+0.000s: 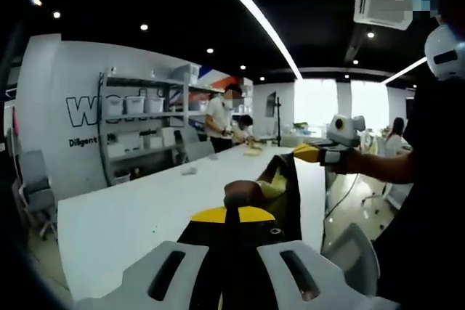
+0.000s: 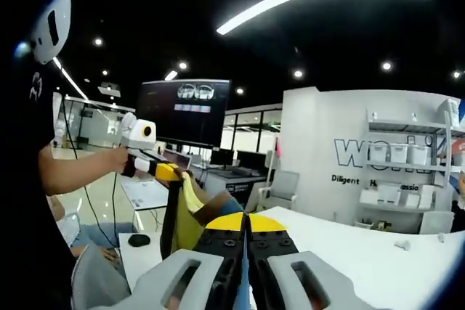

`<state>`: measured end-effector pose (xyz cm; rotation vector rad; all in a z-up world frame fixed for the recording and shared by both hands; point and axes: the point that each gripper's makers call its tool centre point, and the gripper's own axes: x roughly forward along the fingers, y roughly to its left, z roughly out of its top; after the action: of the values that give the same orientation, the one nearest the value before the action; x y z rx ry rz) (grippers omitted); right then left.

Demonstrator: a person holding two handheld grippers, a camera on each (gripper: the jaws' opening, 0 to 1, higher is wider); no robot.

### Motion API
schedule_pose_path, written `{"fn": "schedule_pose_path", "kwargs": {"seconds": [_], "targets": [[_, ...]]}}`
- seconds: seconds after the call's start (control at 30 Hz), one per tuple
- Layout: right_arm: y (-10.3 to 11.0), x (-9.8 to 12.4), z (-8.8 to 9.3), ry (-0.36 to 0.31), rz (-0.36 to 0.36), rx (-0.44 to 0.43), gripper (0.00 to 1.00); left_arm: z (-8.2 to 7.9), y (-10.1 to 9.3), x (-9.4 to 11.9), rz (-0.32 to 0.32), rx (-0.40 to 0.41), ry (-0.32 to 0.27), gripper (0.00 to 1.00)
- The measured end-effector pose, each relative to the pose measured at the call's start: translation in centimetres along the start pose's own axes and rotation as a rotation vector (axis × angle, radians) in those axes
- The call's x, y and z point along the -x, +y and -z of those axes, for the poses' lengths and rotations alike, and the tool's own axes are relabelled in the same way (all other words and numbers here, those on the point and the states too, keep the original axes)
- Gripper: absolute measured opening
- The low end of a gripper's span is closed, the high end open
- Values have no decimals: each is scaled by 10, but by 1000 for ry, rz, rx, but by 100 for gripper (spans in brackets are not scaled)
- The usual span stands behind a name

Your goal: Fold the garment on the visible template until the final outline fits inside the template.

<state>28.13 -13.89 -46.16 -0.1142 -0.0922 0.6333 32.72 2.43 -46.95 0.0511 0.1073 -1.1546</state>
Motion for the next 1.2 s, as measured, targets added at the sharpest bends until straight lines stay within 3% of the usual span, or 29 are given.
{"fn": "schedule_pose_path", "kwargs": {"seconds": [0.4,0.77,1.2], "targets": [[-38,-35,24,34,53,27,0,12,46,-32,-68,2,12,1],[-74,-59,57,85,93,61,0,26,78,-60,-103,14,38,1],[-103,-80,107,175,136,76,0,64,108,-88,-154,42,86,1]]}}
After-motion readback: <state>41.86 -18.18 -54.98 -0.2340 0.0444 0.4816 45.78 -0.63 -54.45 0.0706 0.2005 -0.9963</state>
